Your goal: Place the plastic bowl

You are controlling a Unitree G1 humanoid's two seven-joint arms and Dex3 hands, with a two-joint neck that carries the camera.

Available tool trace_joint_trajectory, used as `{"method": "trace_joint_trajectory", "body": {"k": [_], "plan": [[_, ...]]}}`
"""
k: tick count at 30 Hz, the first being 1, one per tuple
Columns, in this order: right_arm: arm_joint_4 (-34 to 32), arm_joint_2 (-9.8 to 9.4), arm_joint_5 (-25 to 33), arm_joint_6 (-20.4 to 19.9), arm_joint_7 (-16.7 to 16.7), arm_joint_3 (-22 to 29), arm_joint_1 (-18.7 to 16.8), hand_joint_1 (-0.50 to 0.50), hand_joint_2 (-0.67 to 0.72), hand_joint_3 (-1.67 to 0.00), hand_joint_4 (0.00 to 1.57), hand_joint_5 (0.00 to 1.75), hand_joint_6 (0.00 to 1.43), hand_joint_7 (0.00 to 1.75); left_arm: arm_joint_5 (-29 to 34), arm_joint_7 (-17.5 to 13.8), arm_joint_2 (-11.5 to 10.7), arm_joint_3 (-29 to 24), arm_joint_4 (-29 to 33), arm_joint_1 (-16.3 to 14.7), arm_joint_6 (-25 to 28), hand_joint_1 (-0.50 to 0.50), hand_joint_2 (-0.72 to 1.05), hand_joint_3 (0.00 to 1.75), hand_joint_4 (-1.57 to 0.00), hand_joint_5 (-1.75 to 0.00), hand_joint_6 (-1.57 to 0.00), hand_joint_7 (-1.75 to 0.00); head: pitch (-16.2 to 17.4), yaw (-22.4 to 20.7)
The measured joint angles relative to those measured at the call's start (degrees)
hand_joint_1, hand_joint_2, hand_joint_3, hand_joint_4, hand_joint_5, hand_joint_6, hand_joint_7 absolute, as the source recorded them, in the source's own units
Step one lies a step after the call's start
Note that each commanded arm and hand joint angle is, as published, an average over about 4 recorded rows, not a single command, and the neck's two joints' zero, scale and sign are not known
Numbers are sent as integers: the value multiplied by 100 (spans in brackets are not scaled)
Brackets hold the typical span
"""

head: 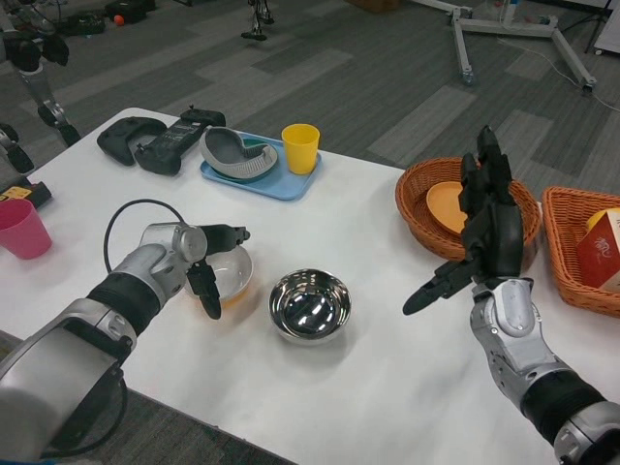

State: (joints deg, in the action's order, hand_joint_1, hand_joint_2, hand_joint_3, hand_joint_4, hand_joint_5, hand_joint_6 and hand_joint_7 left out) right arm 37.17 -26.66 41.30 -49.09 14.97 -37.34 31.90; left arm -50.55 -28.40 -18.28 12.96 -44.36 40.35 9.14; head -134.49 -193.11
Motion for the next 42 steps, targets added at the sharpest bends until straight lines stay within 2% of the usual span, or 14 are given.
{"method": "trace_joint_trajectory", "body": {"k": [2, 8, 12, 15, 19, 23, 27, 33, 39, 42], "plan": [[0, 0, 0, 0, 0, 0, 0, -38, 72, 0, 0, 0, 0, 0, 12, -7, 3, -32, -12, 0, 0, -50, 105, 87, 0, -36, 0, 0, 11, -26], [0, 0, 10, 0, 0, 0, -1, -36, 72, 0, 0, 0, 0, 0, 116, -113, 17, -137, -17, 0, 1, -49, 105, 37, 0, -41, 0, 0, 62, -84], [0, 0, 23, 0, -1, 0, -1, -35, 72, 0, 0, 0, 0, 0, 313, -196, 31, -278, -16, -4, 2, -48, 83, 15, 0, -41, 0, 0, 110, -139], [0, 1, 26, 0, -1, 0, -2, -36, 72, 0, 0, 0, 0, 0, 423, -233, 41, -357, 21, -25, 1, -48, 60, 9, 0, -41, 0, 0, 147, -160], [0, 3, 48, -1, -1, 0, -3, -38, 72, 0, 0, 0, 0, 0, 510, -273, 76, -539, 212, -125, 0, -48, 47, 9, 0, -41, 0, 0, 190, -169], [-1, 4, 59, -1, 0, 0, -8, -38, 72, 0, 0, 0, 0, 0, 516, -322, 145, -768, 464, -213, -3, -48, 16, 2, 0, -41, 0, 0, 211, -215], [-2, 4, 61, -1, 0, 0, -10, -38, 72, 0, 0, 0, 0, 0, 573, -362, 177, -961, 613, -272, -4, -48, -2, 0, 0, -51, 0, 0, 216, -269], [-1, 4, 61, -1, 0, 0, -11, -38, 72, 0, 0, 0, 0, 0, 617, -364, 227, -997, 620, -327, -15, -48, -55, 0, 0, -51, 0, 0, 214, -326], [-1, 4, 63, -1, 0, 0, -11, -36, 72, 0, 0, 0, 0, 0, 639, -366, 268, -1103, 661, -394, -27, -49, -72, 0, 0, -51, 0, 0, 226, -360], [0, 4, 66, -2, 1, 0, -13, -34, 72, 0, 0, 0, 0, 0, 712, -370, 345, -1319, 837, -430, -35, -50, -72, 0, 0, -51, 0, 0, 162, -400]]}}
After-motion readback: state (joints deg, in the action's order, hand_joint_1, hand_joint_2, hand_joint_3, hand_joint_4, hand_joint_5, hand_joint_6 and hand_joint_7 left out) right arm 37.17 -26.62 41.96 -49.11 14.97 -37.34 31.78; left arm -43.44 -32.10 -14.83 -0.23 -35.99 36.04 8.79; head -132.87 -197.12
